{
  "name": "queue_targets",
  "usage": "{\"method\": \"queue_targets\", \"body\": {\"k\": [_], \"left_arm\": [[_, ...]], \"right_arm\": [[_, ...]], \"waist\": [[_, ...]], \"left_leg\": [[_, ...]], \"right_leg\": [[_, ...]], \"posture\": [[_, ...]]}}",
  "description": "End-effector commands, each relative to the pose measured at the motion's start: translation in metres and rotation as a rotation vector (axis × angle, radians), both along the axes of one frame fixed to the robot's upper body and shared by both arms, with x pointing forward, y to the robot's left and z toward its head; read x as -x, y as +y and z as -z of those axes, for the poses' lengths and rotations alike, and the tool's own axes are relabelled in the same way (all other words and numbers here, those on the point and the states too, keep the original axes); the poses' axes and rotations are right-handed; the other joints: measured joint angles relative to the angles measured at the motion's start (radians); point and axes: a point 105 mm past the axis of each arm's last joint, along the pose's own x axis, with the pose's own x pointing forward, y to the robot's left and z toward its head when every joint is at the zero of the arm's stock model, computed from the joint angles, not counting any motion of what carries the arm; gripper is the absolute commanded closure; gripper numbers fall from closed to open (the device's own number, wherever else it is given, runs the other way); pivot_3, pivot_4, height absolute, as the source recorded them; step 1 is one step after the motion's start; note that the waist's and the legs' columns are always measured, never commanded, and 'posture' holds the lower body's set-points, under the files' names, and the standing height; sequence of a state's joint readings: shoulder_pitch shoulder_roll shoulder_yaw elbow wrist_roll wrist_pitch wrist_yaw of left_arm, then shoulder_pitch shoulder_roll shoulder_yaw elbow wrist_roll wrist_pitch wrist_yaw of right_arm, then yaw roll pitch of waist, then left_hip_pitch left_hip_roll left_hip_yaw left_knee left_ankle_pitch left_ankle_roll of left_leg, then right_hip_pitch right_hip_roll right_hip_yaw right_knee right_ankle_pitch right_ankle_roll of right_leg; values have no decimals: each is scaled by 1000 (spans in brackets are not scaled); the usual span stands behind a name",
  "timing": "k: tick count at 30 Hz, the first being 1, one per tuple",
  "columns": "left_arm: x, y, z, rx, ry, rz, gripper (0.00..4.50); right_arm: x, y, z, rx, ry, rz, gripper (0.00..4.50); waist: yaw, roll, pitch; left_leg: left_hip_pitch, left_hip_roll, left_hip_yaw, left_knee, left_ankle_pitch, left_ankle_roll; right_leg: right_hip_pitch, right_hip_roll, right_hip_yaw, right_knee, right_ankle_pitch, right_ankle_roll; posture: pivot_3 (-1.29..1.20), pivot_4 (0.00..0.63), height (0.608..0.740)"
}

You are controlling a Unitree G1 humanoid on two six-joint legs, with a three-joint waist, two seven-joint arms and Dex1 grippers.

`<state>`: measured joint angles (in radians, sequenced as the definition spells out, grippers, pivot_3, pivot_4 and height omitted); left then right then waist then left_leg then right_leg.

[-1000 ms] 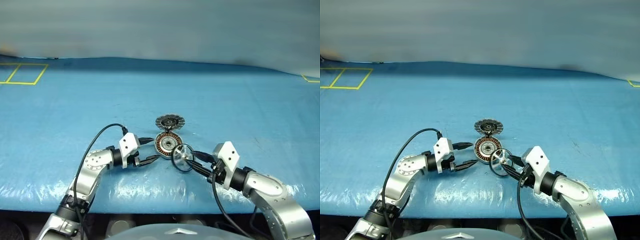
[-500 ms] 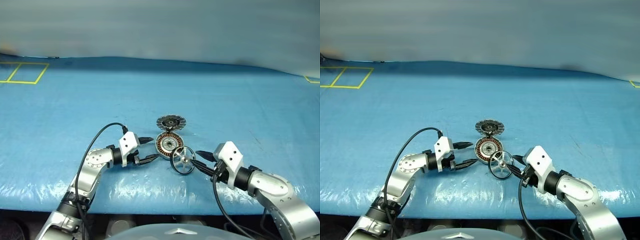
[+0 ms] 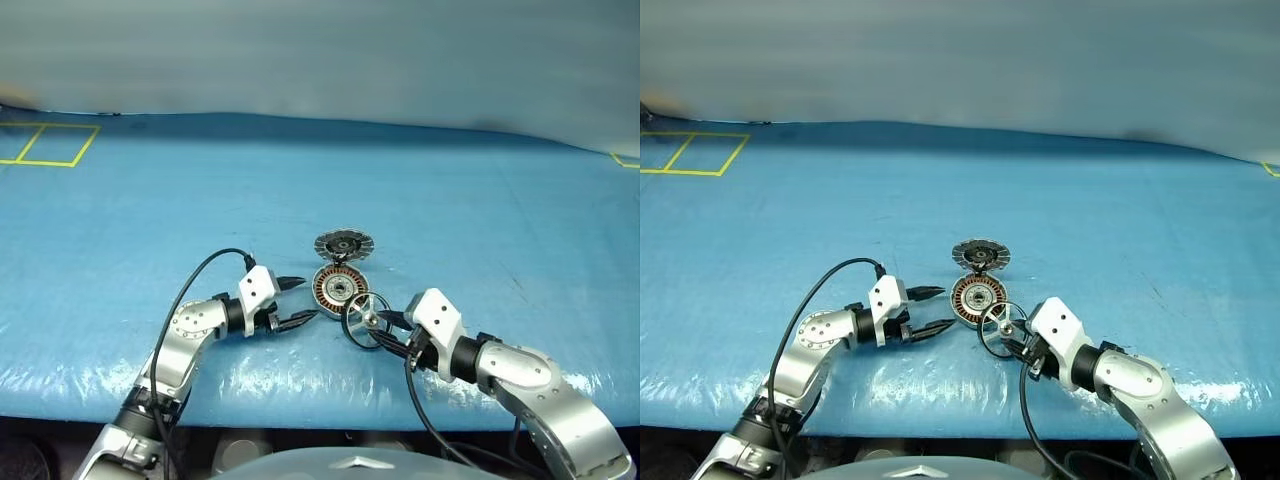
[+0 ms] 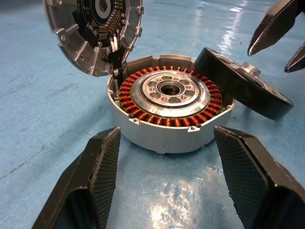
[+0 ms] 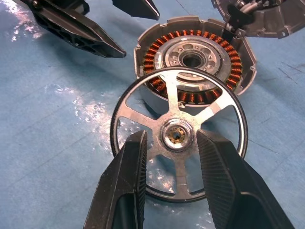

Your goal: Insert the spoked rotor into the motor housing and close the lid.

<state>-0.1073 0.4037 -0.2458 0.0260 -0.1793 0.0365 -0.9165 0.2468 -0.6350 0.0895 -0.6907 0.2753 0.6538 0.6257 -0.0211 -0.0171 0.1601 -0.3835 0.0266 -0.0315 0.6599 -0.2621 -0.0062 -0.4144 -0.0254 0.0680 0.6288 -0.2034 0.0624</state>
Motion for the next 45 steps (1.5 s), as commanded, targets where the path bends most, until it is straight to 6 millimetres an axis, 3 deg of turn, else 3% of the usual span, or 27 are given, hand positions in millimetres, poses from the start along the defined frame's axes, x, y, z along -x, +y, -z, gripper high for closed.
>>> {"method": "queue_targets", "body": {"k": [1,5,7,11,25,28,33,39,45], "left_arm": [[1,-4,-12,15,-49,18,1140],[1,-3,-11,15,-48,15,1140],[1,-3,-9,13,-47,15,1140],[1,-2,-7,11,-43,18,1140],[1,-2,-2,1,-42,15,1140],[2,-2,-1,3,-41,15,1140],[2,-2,0,-3,-47,16,1140],[2,-2,1,-8,-46,20,1140],[0,-1,1,-7,-50,18,1140]], "right_arm": [[-1,3,-5,19,-42,-28,2781],[-2,2,-8,12,-61,-40,2609],[-3,0,-8,13,-73,-28,2202],[-7,0,-9,13,-83,-8,926],[-2,10,6,43,-31,-50,926],[-4,9,13,53,-19,-37,1562],[-4,10,21,81,-17,-40,3079],[-3,7,22,84,-17,-16,3171],[5,-1,0,-117,-14,69,3171]], "waist": [[0,0,0],[0,0,0],[0,0,0],[0,0,0],[0,0,0],[0,0,0],[-2,-3,-2],[-5,-6,-4],[1,-5,-4]], "left_leg": [[0,0,0,0,0,0],[0,0,0,0,0,0],[0,0,0,0,0,0],[0,0,0,0,0,0],[0,0,0,0,0,0],[0,0,0,0,0,0],[1,0,0,0,0,0],[4,1,0,1,0,0],[2,1,0,0,0,0]], "right_leg": [[0,0,0,0,0,0],[0,0,0,0,0,0],[0,0,0,0,0,0],[0,0,0,0,0,0],[0,0,0,0,0,0],[1,0,0,0,0,0],[1,0,0,0,0,0],[4,0,0,1,0,0],[2,0,0,1,0,0]], "posture": [[0,150,740],[0,150,740],[0,150,740],[0,150,740],[0,150,740],[0,150,740],[0,150,740],[0,150,740],[0,150,740]]}}
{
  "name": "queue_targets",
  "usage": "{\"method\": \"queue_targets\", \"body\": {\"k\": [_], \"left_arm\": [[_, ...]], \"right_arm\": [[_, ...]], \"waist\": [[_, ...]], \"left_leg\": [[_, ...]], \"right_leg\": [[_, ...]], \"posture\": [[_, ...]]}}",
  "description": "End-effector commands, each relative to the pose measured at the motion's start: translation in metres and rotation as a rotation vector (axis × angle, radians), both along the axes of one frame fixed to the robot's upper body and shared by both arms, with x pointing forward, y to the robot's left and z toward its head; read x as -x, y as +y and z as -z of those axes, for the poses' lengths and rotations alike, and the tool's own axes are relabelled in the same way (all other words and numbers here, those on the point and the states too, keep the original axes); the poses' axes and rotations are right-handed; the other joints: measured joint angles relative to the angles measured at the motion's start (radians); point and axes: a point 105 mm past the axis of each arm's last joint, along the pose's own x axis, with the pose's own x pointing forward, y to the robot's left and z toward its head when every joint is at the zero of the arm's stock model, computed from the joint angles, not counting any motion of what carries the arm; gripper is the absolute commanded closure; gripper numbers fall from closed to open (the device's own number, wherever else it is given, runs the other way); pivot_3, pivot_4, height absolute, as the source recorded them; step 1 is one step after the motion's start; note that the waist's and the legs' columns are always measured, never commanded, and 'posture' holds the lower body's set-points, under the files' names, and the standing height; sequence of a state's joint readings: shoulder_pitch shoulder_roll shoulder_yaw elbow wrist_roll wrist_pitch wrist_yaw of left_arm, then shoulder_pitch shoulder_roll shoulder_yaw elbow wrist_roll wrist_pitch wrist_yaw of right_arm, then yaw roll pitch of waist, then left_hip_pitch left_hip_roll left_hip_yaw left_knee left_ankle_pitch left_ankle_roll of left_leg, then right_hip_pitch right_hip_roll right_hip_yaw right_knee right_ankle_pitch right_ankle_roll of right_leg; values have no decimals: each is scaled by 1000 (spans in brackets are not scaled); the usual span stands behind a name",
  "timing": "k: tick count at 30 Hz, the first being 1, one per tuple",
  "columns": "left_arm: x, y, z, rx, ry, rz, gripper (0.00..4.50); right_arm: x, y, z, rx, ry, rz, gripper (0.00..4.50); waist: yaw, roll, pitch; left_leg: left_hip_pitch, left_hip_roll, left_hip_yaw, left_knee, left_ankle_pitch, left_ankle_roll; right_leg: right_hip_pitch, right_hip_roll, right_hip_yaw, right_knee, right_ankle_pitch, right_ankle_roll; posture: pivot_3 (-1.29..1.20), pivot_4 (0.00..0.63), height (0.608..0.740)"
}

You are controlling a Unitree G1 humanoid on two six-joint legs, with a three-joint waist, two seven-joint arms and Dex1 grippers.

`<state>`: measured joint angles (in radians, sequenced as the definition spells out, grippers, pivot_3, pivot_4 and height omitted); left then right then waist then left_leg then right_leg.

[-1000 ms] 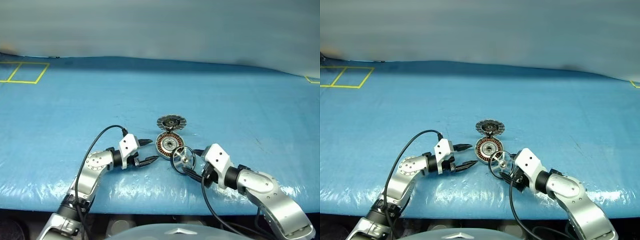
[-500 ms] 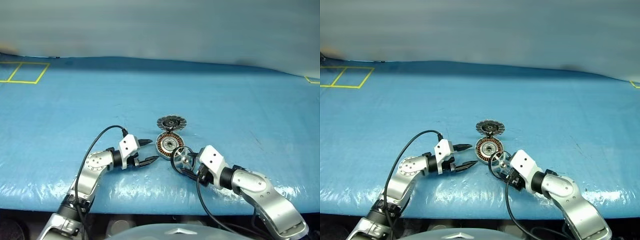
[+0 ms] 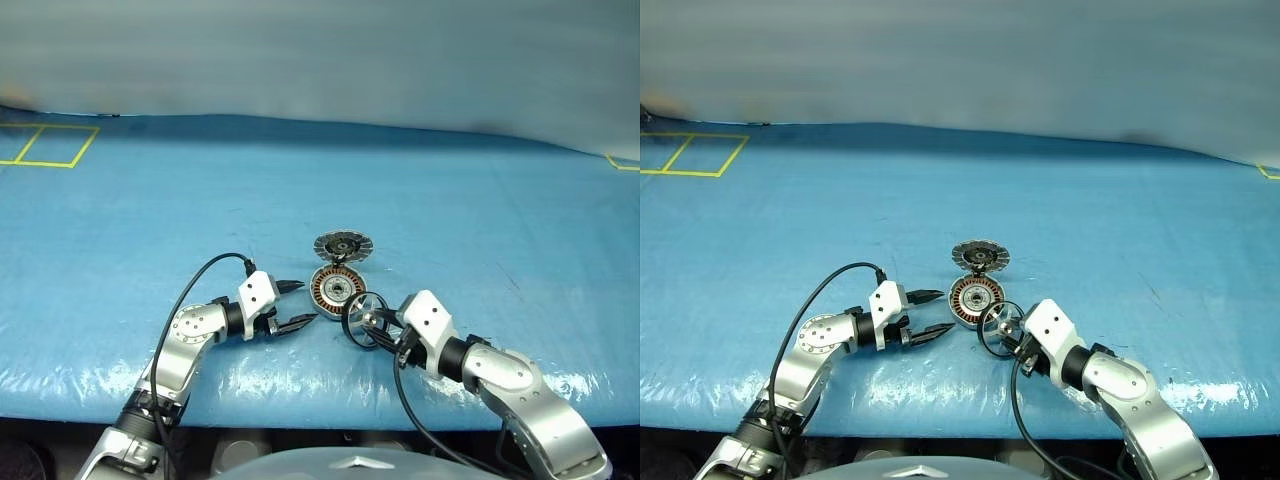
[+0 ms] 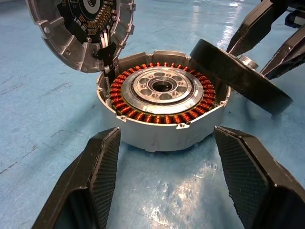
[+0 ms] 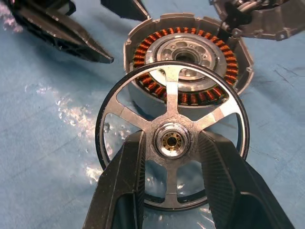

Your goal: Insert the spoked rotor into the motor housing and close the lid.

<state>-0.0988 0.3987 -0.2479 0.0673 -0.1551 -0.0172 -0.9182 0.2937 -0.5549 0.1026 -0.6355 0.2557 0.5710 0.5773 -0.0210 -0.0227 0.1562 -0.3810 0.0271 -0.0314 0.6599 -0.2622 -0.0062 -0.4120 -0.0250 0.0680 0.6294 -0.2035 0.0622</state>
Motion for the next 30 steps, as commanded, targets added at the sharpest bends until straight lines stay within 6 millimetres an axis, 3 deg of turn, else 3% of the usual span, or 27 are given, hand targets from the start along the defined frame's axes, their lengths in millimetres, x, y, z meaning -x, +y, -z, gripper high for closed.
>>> {"method": "queue_targets", "body": {"k": [1,5,9,13,20,30], "left_arm": [[-2,-2,-7,9,-39,20,1140],[-3,-2,-7,7,-44,31,1140],[-5,-3,-8,10,-50,44,1140],[-8,-5,-12,24,-60,54,1140],[-2,-12,-33,109,-56,117,1140],[7,-10,-45,105,-55,100,1140]], "right_arm": [[7,-4,-13,-72,-11,-4,3171],[5,-8,-25,-133,-54,30,3171],[-3,2,-51,-266,-134,15,3171],[-7,11,-64,-337,-166,-19,3171],[-16,28,-54,-323,-140,-74,3171],[-33,26,-41,-279,-121,-45,3171]], "waist": [[1,0,0],[1,0,0],[-4,1,1],[-3,1,1],[-2,1,1],[-4,2,1]], "left_leg": [[0,0,0,0,0,0],[0,0,0,0,0,0],[0,0,0,1,0,0],[0,0,0,0,0,0],[-1,0,0,0,0,0],[-1,0,0,0,0,0]], "right_leg": [[0,0,0,0,0,0],[0,0,0,0,0,0],[-1,0,0,1,0,0],[-1,0,0,1,0,0],[-1,0,0,0,0,0],[-1,0,0,0,0,0]], "posture": [[0,150,740],[0,150,740],[0,150,740],[0,150,740],[0,150,740],[0,150,740]]}}
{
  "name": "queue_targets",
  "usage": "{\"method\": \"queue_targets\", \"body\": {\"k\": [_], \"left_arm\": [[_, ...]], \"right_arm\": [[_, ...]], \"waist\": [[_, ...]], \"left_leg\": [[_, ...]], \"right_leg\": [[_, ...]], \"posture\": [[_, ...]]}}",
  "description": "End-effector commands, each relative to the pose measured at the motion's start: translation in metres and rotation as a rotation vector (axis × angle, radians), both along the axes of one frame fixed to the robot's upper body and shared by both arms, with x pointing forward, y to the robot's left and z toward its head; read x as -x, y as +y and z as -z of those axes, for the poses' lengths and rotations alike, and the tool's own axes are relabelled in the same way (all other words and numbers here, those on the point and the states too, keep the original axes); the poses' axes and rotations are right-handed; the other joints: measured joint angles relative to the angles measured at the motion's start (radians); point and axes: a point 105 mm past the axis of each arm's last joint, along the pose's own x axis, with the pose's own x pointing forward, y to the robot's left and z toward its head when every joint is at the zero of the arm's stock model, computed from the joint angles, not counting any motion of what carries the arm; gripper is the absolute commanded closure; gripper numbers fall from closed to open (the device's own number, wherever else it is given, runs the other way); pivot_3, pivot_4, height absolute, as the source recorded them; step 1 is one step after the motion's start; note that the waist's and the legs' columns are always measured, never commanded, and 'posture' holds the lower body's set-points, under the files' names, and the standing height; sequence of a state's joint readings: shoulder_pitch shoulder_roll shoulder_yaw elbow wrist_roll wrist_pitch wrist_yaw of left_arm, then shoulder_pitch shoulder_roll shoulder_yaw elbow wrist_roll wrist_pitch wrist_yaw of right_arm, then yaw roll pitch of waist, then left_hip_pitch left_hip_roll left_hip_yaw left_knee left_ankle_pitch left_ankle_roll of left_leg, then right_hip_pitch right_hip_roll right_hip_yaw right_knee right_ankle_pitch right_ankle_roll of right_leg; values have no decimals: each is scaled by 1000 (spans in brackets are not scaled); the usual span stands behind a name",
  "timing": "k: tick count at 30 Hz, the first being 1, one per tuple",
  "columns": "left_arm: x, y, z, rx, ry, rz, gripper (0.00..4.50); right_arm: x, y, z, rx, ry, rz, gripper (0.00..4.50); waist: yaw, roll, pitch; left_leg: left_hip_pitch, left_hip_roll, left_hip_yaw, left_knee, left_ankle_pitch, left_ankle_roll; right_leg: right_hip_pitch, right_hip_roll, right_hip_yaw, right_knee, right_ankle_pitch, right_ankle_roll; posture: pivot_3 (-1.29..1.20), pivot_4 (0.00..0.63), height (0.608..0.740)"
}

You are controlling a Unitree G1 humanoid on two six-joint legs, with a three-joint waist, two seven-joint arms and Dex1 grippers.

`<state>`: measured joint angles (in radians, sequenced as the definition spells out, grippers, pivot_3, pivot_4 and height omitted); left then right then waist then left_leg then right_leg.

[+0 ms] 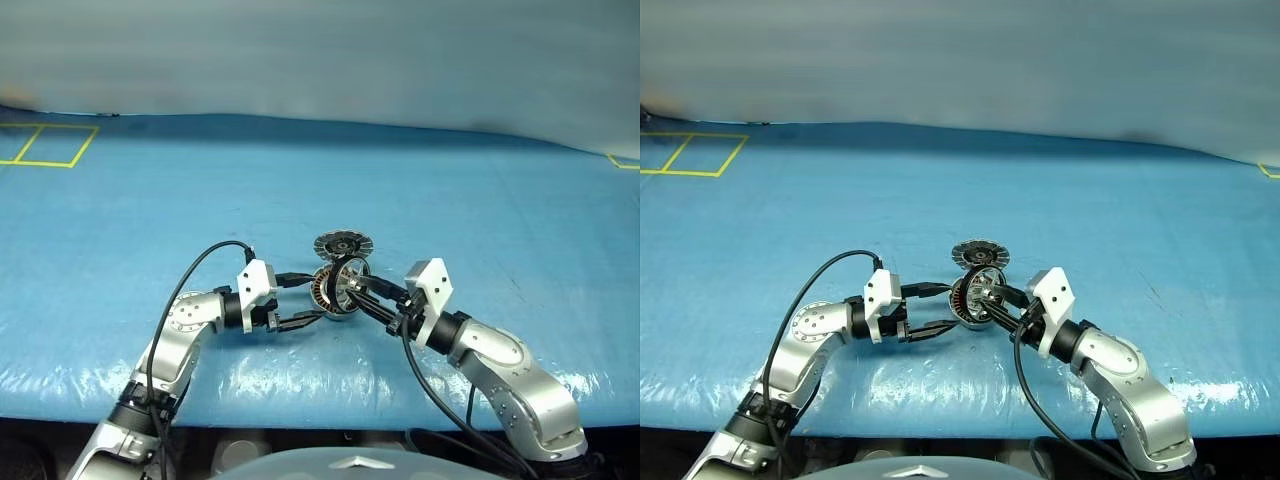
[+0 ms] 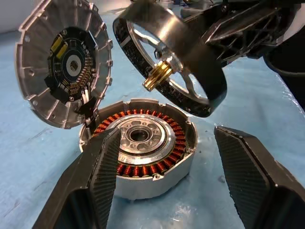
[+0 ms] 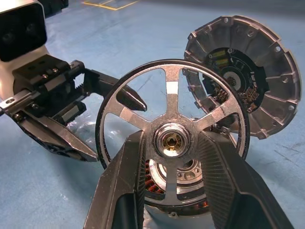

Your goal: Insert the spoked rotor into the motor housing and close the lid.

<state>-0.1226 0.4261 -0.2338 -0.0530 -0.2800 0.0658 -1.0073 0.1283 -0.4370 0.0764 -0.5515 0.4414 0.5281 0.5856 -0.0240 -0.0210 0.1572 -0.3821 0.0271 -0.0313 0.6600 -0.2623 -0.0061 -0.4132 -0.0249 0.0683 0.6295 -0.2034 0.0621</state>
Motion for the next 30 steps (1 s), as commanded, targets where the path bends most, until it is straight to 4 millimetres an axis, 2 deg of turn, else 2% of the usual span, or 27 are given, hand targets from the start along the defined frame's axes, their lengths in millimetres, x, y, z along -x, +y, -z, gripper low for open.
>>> {"method": "queue_targets", "body": {"k": [1,19,24,30], "left_arm": [[2,-2,-12,7,-45,-16,1140],[1,-1,-9,-29,-41,-57,1140],[5,-1,-14,36,27,-51,1140],[12,9,-5,-43,57,-23,1140]], "right_arm": [[-2,3,-2,12,-24,-18,3171],[-2,3,14,149,-14,-68,3171],[-6,3,11,115,-3,-33,1624],[-10,3,8,117,-29,-20,1624]], "waist": [[-1,0,0],[-1,1,0],[-1,1,0],[-4,2,1]], "left_leg": [[0,0,0,0,0,0],[0,0,0,0,0,0],[0,0,0,0,0,0],[0,0,0,0,0,0]], "right_leg": [[0,0,0,0,0,0],[0,0,0,0,0,0],[0,0,0,0,0,0],[0,0,0,0,0,0]], "posture": [[0,150,740],[0,150,740],[0,150,740],[0,150,740]]}}
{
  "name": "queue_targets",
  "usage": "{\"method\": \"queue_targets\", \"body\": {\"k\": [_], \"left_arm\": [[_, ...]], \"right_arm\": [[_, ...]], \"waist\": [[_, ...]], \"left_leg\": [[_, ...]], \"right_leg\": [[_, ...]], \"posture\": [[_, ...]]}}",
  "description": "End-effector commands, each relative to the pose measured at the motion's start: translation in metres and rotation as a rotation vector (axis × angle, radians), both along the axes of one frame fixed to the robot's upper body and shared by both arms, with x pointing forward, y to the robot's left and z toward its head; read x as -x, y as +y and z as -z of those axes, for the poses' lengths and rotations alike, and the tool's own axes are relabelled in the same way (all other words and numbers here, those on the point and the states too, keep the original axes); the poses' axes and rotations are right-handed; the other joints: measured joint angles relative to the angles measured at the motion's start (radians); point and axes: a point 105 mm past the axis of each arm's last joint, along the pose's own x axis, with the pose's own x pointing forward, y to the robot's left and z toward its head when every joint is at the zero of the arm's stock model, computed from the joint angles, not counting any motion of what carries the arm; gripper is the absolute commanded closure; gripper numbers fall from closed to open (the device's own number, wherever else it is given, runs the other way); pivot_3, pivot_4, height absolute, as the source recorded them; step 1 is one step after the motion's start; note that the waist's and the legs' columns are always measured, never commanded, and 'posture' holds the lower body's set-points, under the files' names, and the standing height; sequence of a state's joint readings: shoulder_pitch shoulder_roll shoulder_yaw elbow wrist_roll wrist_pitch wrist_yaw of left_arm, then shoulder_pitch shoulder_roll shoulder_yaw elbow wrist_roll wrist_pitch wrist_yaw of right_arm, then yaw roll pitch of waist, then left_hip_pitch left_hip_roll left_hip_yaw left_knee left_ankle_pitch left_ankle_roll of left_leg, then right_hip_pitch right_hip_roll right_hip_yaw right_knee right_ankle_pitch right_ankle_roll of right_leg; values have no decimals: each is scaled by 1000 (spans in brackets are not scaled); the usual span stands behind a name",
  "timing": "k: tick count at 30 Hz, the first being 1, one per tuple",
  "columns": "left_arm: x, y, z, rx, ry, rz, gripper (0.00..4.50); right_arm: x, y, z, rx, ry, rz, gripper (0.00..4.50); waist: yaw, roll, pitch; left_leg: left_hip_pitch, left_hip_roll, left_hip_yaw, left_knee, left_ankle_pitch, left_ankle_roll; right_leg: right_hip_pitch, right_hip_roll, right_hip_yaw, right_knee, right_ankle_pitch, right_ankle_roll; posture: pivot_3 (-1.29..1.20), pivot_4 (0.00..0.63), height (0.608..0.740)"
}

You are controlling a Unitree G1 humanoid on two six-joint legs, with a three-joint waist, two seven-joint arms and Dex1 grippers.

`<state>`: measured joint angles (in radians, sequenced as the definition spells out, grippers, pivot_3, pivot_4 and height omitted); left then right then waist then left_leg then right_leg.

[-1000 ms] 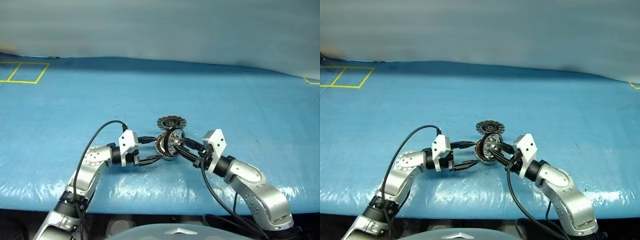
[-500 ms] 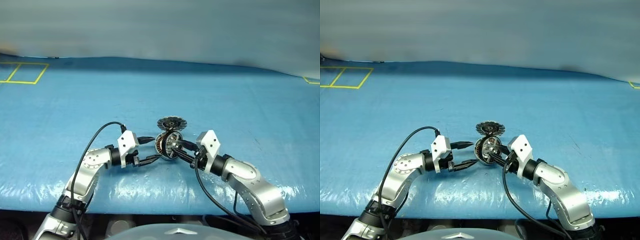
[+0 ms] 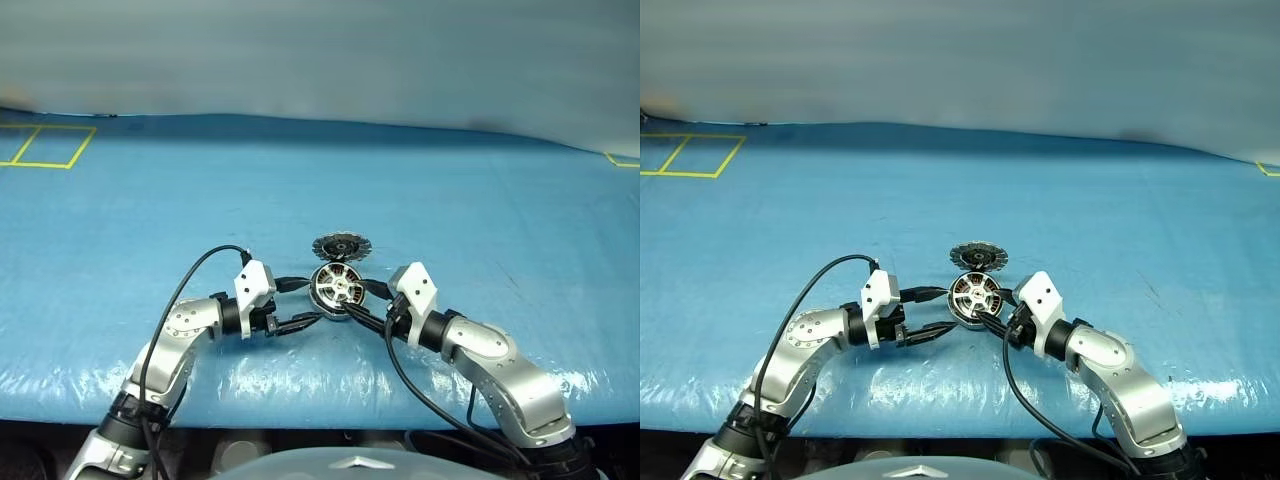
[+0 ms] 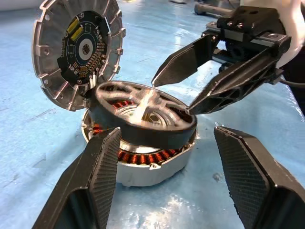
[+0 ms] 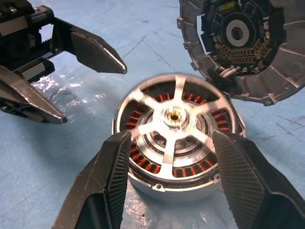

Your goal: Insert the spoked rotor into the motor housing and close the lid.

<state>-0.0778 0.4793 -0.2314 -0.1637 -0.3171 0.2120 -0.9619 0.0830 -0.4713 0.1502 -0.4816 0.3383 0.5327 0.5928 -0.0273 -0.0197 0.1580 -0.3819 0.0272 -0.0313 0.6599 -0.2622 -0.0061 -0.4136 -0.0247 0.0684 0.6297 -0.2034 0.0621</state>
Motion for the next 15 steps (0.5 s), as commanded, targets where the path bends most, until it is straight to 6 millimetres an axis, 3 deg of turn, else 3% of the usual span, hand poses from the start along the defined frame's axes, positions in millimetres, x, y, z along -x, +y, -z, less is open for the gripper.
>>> {"method": "queue_targets", "body": {"k": [1,10,13,15], "left_arm": [[3,5,-4,-24,-35,2,1140],[0,7,-5,-29,-63,-35,1140],[-1,6,-5,-31,-72,-45,1140],[-3,5,-4,-37,-78,-47,1140]], "right_arm": [[-4,1,-13,-15,-60,4,1624],[-6,8,-19,-45,-83,-21,1624],[-4,14,-18,-52,-80,-55,2210],[-8,17,-17,-51,-86,-46,2875]], "waist": [[-1,0,0],[1,0,0],[0,0,0],[0,0,0]], "left_leg": [[0,0,0,0,0,0],[0,0,0,0,0,0],[0,0,0,0,0,0],[0,0,0,0,0,0]], "right_leg": [[0,0,0,0,0,0],[0,0,0,0,0,0],[0,0,0,0,0,0],[0,0,0,0,0,0]], "posture": [[0,150,740],[0,150,740],[0,150,740],[0,150,740]]}}
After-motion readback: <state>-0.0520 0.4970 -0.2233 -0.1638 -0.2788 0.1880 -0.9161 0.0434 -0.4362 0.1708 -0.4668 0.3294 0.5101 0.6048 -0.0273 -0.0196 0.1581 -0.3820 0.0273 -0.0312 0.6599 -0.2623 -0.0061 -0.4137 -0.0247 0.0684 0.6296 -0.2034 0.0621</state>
